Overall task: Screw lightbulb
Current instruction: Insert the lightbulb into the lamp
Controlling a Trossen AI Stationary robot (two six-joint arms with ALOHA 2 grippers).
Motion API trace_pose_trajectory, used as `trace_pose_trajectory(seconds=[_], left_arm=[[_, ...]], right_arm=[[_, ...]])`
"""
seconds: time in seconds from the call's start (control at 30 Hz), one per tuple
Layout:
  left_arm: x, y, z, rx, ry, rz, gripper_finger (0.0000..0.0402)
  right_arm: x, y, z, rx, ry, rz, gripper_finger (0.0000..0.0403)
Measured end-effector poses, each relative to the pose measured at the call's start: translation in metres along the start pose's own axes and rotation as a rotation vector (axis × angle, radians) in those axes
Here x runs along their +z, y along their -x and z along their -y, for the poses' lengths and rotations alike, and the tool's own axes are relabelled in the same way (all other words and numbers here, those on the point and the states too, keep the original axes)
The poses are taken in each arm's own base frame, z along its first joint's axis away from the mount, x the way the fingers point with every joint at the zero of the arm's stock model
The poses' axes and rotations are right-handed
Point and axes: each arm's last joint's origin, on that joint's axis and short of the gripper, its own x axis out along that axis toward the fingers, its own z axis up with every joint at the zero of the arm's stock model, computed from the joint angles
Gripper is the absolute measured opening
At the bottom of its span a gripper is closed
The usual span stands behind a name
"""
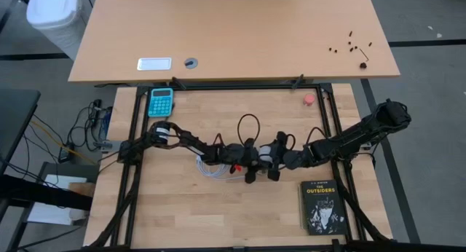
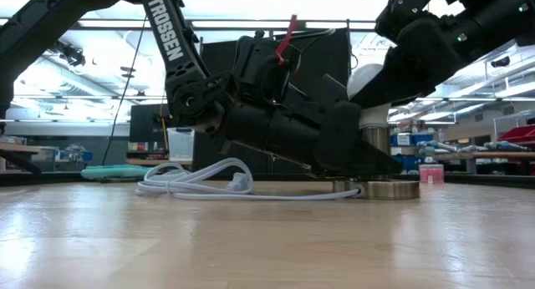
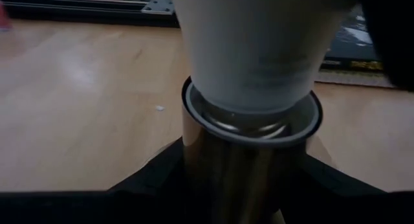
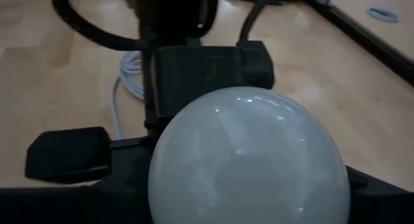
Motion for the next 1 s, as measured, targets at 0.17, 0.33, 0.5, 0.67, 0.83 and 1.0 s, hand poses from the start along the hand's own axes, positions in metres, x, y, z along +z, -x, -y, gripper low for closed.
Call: trace_pose_trajectory(seconds=[0.17,0.33,0.5,0.67,0.83,1.0], left_arm=[[0.000,0.000,0.006,0.096,0.003,0.023,0.0193],[0.000,0.001,0.012,0.189,0.009,0.042,0.0193],[0.000,0.002,0.014,0.245,0.046,0.060,0.0193],[-0.001,0.004,0.018,0.343,0.056,0.075,0.0193],[-0.001,0.005,0.023,0.424,0.049,0.087,0.0193],[0.000,0.006,0.021,0.496,0.042,0.101,0.0193]], right_arm=[[-0.001,0.001,0.000,-0.035,-0.018,0.007,0.0257],[-0.003,-0.003,-0.002,-0.057,-0.027,0.014,0.0257],[-0.004,-0.019,-0.009,-0.109,-0.036,0.026,0.0257],[0.001,-0.030,-0.018,-0.191,-0.024,-0.001,0.0257],[0.001,-0.029,-0.025,-0.241,-0.088,0.019,0.0257],[-0.008,-0.030,-0.028,-0.294,-0.188,0.003,0.0248]])
